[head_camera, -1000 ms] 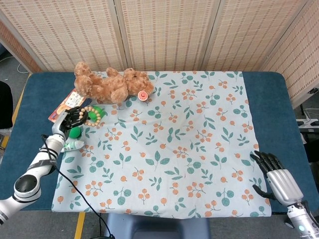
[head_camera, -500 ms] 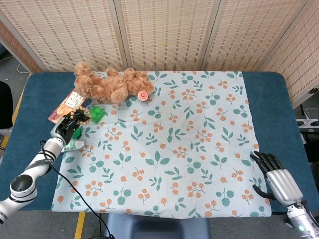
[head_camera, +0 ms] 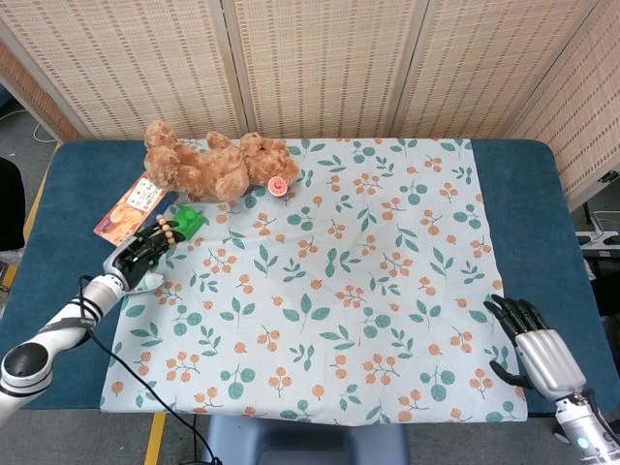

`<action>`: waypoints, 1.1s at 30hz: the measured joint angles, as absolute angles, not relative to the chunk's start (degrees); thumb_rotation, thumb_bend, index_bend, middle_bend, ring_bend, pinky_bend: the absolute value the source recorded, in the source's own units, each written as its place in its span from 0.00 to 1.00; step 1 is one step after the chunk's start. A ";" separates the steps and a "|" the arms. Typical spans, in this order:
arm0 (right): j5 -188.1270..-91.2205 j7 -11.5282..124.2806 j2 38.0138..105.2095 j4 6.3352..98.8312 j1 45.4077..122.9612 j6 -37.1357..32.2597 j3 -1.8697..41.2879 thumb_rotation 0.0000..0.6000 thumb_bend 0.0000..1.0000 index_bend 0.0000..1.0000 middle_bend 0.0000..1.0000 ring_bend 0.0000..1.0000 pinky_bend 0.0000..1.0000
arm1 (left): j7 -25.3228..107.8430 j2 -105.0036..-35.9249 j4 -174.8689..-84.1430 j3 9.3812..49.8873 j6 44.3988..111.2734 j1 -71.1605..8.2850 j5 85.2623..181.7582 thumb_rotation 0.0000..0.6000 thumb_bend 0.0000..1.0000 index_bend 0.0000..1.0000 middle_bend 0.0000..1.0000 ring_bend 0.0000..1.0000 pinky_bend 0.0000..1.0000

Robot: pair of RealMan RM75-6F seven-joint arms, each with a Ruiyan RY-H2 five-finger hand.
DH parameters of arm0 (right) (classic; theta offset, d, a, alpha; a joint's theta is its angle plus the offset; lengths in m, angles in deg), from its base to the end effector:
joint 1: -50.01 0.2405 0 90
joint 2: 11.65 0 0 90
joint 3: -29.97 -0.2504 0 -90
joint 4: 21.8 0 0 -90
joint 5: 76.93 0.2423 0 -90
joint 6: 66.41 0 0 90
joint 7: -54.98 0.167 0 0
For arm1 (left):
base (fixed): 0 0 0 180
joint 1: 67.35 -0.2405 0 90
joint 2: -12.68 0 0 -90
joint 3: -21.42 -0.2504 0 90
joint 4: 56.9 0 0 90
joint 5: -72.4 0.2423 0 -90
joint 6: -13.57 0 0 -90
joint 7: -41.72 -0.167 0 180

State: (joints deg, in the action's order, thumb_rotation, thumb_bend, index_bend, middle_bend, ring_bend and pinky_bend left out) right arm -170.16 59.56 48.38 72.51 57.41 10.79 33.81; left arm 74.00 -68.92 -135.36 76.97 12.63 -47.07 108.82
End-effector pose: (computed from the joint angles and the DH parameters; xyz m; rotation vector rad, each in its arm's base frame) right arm -0.3134 -0.1855 0.1010 1.6360 -1.0489 0.8439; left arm -0.2232 0.4344 0.0627 -0.5224 -2.5619 -1.4281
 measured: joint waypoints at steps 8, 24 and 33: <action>-170.04 59.47 48.44 72.48 57.51 10.56 33.83 1.00 0.20 0.00 0.00 0.00 0.00 | 72.62 -72.26 -133.75 78.28 12.82 -48.13 111.02 0.33 0.52 0.45 0.56 0.25 0.04; -170.17 59.43 48.54 72.43 57.53 10.67 33.89 1.00 0.20 0.00 0.00 0.00 0.00 | 76.69 -70.62 -134.34 73.75 17.13 -45.78 110.81 0.52 0.52 0.48 0.60 0.28 0.05; -170.14 59.47 48.48 72.42 57.51 10.72 33.92 1.00 0.20 0.00 0.00 0.00 0.00 | 78.37 -70.05 -134.92 72.23 18.25 -45.13 111.56 0.69 0.63 0.49 0.60 0.28 0.05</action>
State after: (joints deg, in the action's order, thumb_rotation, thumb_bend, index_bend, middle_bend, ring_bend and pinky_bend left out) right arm -170.14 59.47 48.48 72.42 57.51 10.72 33.92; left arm 78.37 -70.05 -134.92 72.23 18.25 -45.13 111.56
